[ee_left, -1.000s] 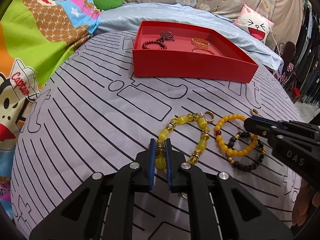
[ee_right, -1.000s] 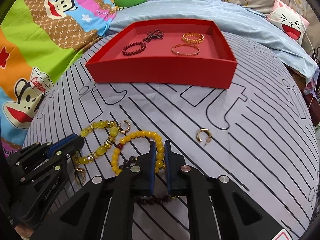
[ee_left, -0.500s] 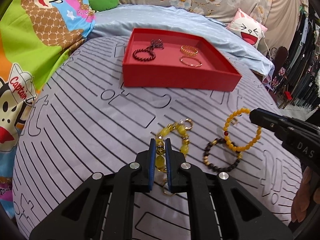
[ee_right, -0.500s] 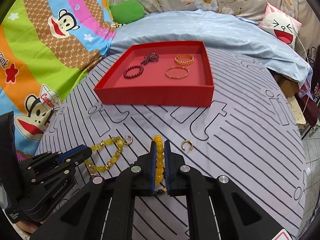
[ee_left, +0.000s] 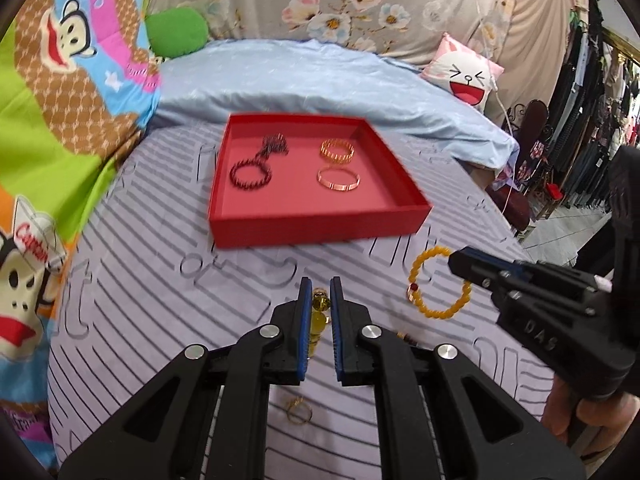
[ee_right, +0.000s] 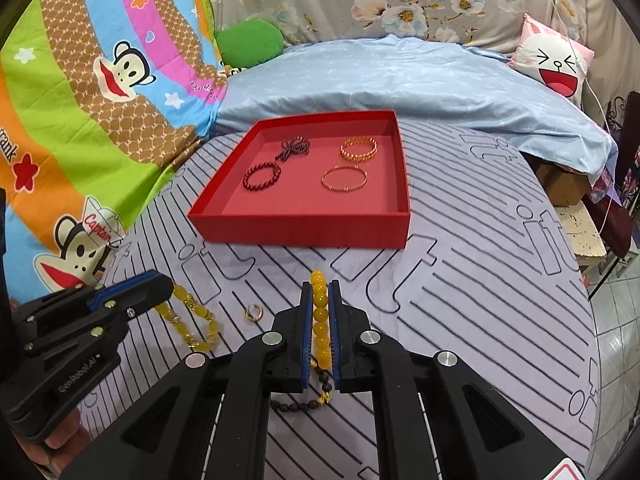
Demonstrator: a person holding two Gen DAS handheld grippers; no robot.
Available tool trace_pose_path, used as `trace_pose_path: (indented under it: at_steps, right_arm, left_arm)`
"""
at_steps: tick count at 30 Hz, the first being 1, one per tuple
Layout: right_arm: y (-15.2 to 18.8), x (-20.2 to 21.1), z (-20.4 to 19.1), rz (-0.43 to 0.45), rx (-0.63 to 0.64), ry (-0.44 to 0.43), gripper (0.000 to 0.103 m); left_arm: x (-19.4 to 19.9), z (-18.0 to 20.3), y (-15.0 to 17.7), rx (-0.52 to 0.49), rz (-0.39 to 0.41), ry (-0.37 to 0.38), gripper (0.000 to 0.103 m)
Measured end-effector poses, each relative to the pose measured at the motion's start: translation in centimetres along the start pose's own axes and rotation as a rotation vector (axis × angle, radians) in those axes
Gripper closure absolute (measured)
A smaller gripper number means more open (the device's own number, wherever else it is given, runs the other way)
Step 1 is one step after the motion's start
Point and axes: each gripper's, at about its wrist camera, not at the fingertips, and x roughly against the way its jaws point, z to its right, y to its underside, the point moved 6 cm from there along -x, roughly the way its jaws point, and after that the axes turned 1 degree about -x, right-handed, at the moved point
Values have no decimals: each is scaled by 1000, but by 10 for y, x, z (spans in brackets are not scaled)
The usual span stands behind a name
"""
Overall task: Organize jewelry
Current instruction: 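Carry both yellow bracelets into the red tray and open both tools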
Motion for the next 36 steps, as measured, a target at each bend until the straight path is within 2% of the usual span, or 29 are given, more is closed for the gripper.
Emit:
trace_pose_path:
  at_steps: [12, 22, 29, 36]
  right_arm:
    - [-51, 1, 6, 72, 8, 15, 96]
    - [-102, -30, 12, 83, -19, -12, 96]
    - [-110, -74, 10, 17, -87, -95, 96]
    - [-91, -122, 18, -84, -121, -97, 96]
  left_arm:
    - [12, 10, -78, -38, 119, 21, 94]
    - [-19, 8, -132, -40, 148, 28, 94]
    - [-57, -2, -142, 26, 114, 95, 94]
    - [-113, -26, -114, 71, 0, 67, 94]
